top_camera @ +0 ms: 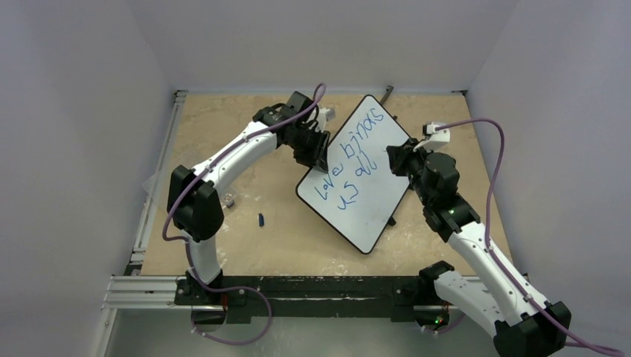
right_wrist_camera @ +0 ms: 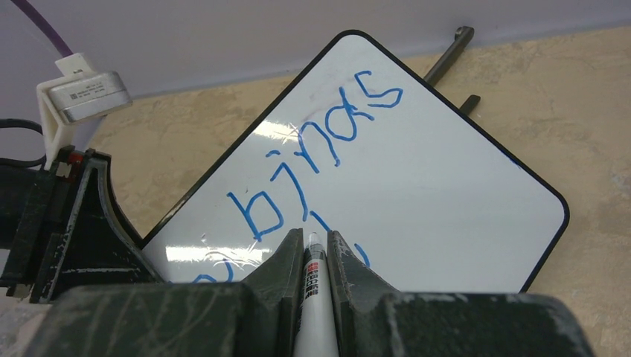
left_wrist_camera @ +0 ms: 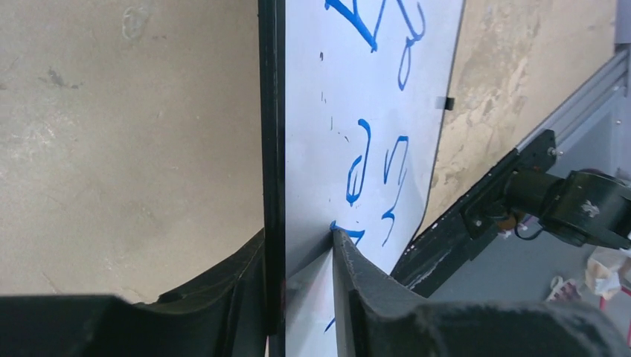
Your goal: Write a sentence on the whiteboard
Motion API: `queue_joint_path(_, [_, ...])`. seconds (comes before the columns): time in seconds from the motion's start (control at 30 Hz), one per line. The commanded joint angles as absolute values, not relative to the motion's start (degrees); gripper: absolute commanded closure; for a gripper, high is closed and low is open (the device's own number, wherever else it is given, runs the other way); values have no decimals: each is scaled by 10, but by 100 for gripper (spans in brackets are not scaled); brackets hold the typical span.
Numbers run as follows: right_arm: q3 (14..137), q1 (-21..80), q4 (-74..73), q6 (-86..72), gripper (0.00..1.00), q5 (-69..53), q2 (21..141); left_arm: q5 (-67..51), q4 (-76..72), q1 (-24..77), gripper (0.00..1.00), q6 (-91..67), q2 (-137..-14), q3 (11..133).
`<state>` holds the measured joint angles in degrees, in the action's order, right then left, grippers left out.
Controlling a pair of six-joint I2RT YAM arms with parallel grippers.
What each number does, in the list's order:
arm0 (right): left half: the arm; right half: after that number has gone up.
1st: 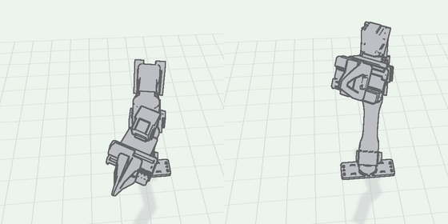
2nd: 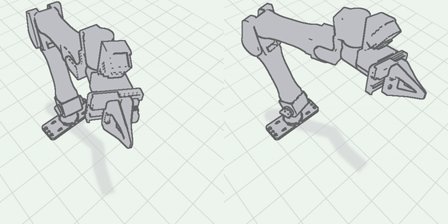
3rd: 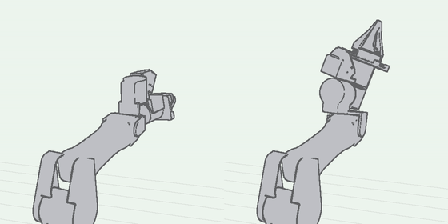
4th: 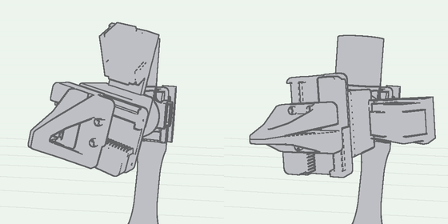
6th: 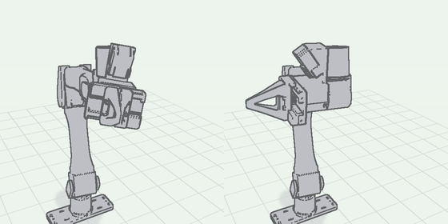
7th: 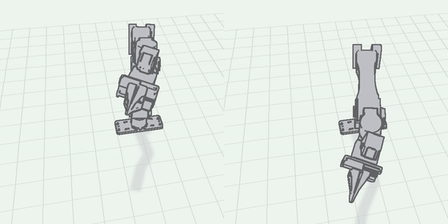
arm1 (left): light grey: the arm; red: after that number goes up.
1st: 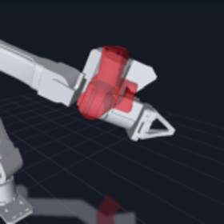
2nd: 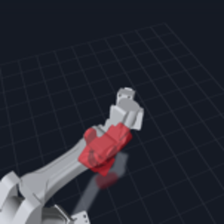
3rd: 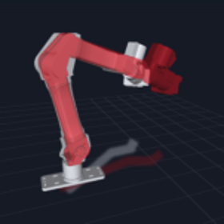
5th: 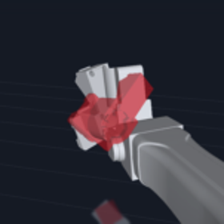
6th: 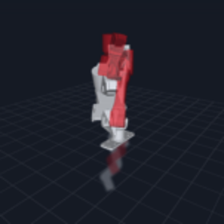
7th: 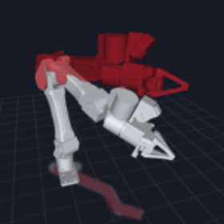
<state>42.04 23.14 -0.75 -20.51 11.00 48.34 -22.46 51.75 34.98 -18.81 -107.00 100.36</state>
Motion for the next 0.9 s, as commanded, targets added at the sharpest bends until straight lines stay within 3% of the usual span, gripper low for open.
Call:
queue_joint_path(0.0, [421, 233, 2, -207, 100, 116, 480, -176, 509, 361, 66, -171, -1076, 990])
queue_joint_path(0.3, [424, 233, 3, -207, 100, 113, 488, -174, 502, 361, 62, -171, -1073, 993])
queue_joint_path(0.67, [428, 233, 1, -205, 100, 118, 484, -159, 521, 357, 43, -168, -1052, 1035])
queue_joint_path(0.87, [437, 233, -19, -201, 100, 122, 483, -157, 541, 353, 39, -157, -1020, 1040])
